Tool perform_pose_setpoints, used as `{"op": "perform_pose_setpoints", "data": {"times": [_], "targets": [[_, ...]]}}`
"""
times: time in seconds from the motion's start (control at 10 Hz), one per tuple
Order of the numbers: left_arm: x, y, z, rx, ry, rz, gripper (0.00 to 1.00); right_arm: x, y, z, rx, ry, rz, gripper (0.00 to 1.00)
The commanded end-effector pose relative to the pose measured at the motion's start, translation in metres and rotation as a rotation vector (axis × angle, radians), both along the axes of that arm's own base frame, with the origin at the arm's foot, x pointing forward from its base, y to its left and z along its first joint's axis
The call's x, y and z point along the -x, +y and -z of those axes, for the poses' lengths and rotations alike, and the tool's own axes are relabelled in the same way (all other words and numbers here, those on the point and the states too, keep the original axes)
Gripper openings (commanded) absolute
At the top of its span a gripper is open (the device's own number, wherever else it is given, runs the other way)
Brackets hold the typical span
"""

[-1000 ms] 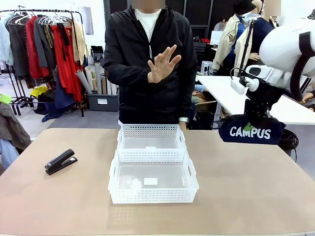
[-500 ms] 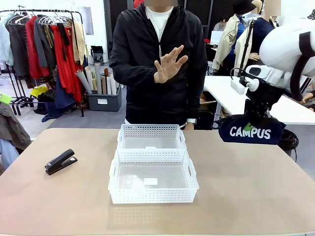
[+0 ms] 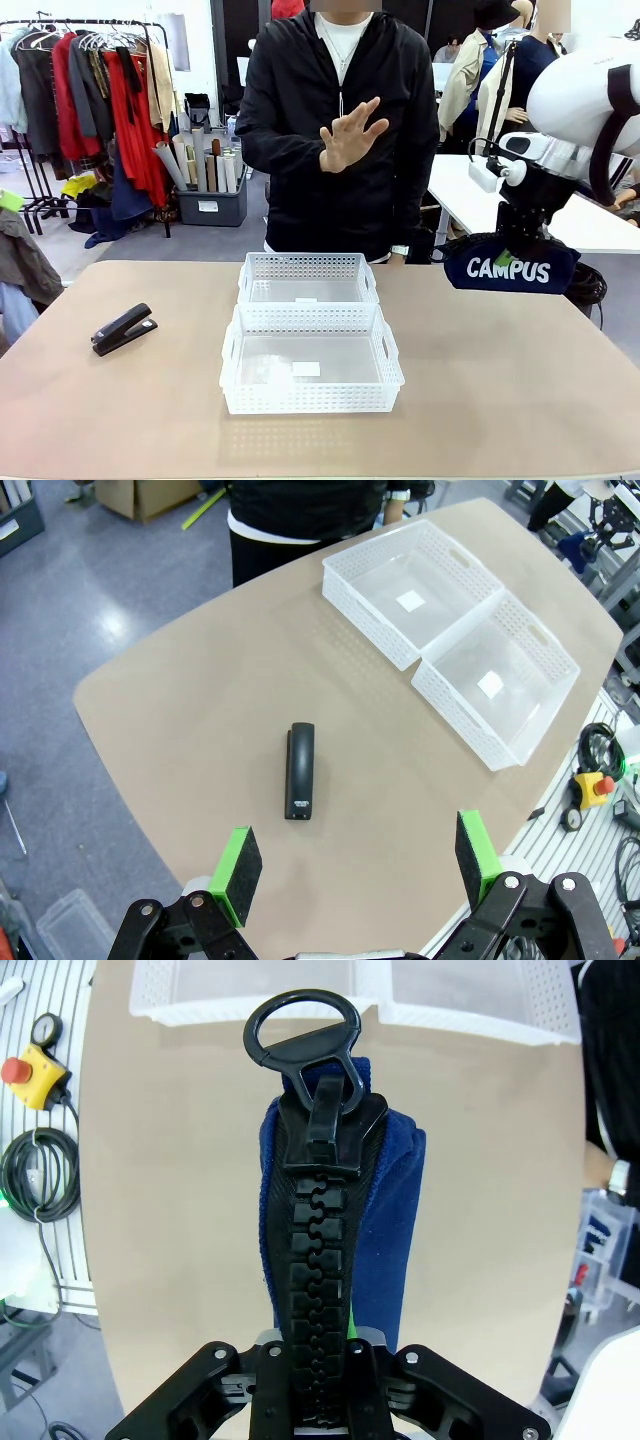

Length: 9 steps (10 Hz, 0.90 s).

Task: Distribute items into two baskets.
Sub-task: Place the picked Pencil pouch into the Organizing basket as instructed by the person.

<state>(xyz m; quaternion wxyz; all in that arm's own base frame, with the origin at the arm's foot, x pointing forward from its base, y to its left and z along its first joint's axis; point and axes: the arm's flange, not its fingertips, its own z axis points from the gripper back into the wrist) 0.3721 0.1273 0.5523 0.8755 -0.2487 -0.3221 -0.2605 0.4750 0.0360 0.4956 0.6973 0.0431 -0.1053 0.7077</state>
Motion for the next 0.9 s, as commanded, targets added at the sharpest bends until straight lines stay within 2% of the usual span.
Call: {"op": "perform_pose_setpoints", "data": {"times": [0.0,0.8], "targets": [[0.0007,0.0004,-0.0011,0.001,-0.004,-0.001,1.0,0.0017,0.0004,-0.0011,-0.007,0.0,0.007,0.0],[0.0007,0.0004,-0.0011,0.001,-0.004,-0.001,1.0,0.0017,0.0004,-0.0011,-0.007,0.0,0.007,0.0]]}}
